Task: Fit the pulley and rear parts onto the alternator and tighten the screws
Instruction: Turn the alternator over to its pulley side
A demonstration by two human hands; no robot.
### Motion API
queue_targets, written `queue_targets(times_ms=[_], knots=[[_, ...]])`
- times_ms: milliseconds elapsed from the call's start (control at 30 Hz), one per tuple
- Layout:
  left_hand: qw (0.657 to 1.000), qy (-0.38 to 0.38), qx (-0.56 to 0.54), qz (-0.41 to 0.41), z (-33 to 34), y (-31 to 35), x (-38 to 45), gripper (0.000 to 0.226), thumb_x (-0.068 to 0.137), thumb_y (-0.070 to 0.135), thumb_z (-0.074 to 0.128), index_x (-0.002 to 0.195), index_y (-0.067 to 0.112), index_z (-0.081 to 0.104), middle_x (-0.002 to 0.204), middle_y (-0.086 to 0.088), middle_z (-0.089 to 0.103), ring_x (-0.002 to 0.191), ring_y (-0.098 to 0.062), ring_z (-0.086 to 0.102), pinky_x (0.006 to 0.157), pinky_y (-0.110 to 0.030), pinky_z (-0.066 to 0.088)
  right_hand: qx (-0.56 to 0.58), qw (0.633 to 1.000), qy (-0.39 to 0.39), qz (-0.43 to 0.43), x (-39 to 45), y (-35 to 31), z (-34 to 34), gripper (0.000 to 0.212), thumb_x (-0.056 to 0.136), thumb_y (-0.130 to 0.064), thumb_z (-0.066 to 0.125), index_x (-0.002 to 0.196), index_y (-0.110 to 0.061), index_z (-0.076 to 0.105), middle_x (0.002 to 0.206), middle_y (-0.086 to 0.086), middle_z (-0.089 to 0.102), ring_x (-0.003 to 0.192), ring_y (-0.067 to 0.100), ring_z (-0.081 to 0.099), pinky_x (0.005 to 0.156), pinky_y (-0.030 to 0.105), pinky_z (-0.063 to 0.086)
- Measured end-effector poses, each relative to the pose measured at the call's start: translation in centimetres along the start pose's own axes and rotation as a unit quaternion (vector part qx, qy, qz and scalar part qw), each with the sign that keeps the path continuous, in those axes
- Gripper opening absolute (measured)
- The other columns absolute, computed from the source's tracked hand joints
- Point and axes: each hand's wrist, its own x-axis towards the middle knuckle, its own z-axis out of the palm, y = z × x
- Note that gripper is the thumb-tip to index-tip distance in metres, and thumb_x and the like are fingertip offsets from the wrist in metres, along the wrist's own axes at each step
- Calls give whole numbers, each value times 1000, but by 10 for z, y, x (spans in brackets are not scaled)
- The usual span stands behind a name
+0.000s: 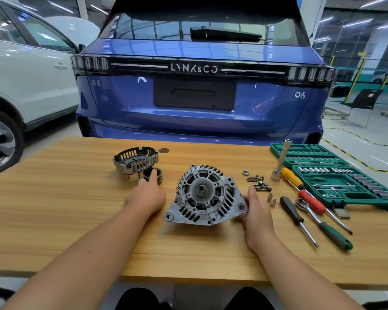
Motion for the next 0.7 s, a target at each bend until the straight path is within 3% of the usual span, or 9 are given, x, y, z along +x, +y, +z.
queue_targets(times_ms=[133,267,367,433,500,600,700], knots=[[999,-37,9,-15,-10,1,15,65,96,42,49,154,29,23,152,-16,32,126,-37,50,98,-49,50,-34,999,-6,-24,3,4,-2,61,98,-66,39,89,-15,72,80,4,77,84,27,73,71,43,56],[1000,11,27,1,-7,-9,9,49,95,52,53,137,27,44,138,-15,42,123,-36,48,97,-46,48,-26,999,-28,-25,1,3,-1,63,91,-70,42,87,-14,72,82,10,77,88,36,72,83,55,55],[996,64,30,53,-4,-17,-4,40,93,56,58,115,23,57,119,-7,58,109,-27,54,82,-37,49,-28,999,-38,-25,-2,1,0,77,76,-82,41,90,-13,72,83,10,76,90,36,71,88,58,55],[994,84,-48,56,-7,-21,-16,34,89,55,65,93,21,60,100,-1,65,90,-20,59,65,-32,46,-32,996,-71,-36,-5,0,-2,82,70,-87,42,91,-15,73,88,10,77,93,35,71,93,59,52],[975,86,-202,38,-11,-22,-33,31,84,52,73,82,24,61,87,3,66,80,-18,61,59,-32,44,-24,991,-121,-47,-7,0,-3,77,71,-88,47,97,-20,75,97,7,77,100,30,71,99,58,48],[910,145,-380,81,-20,-15,-65,29,80,52,77,79,25,65,81,6,66,81,-17,63,63,-33,45,-12,978,-204,-46,-7,-4,-6,67,74,-75,63,117,-24,71,114,4,75,111,24,68,106,55,45],[860,168,-446,183,-33,7,-98,32,75,56,76,77,27,64,93,14,67,91,-4,62,76,-28,48,-19,966,-254,-34,-5,-9,-7,51,79,-54,67,122,-26,68,116,3,75,110,22,69,108,53,44]])
